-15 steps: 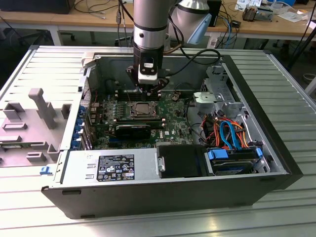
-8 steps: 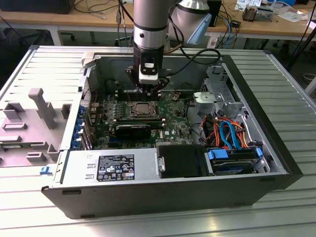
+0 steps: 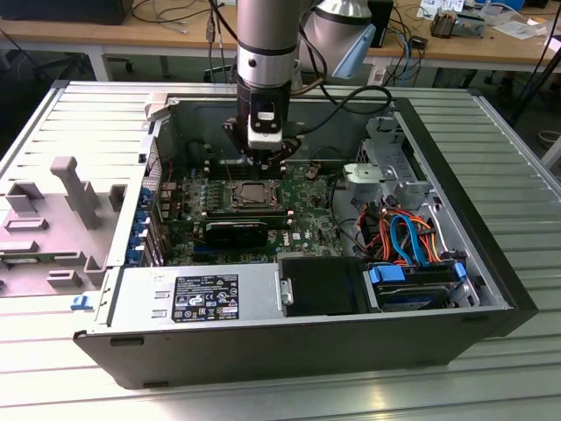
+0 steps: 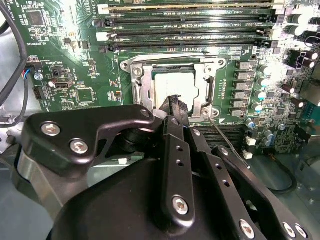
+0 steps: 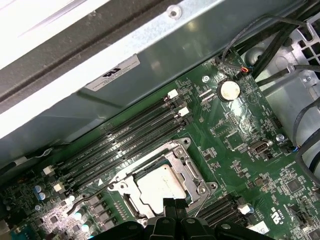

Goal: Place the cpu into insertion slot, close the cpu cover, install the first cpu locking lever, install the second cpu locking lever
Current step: 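Install the first cpu locking lever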

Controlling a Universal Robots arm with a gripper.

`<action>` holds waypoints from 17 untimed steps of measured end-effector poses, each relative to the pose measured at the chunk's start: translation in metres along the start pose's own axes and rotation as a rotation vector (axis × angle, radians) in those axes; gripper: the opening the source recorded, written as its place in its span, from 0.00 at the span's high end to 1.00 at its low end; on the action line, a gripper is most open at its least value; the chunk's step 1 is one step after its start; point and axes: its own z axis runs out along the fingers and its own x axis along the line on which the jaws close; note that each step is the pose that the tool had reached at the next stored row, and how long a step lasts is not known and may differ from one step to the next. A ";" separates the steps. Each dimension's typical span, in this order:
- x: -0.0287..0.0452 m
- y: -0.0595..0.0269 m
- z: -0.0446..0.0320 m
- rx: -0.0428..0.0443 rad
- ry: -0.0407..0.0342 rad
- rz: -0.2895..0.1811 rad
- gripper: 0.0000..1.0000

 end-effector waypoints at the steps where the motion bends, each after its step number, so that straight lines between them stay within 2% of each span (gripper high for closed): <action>1: 0.0000 0.0000 0.0000 0.0000 -0.0002 -0.004 0.89; 17: 0.0000 0.0000 0.0000 0.0002 -0.0020 -0.049 0.89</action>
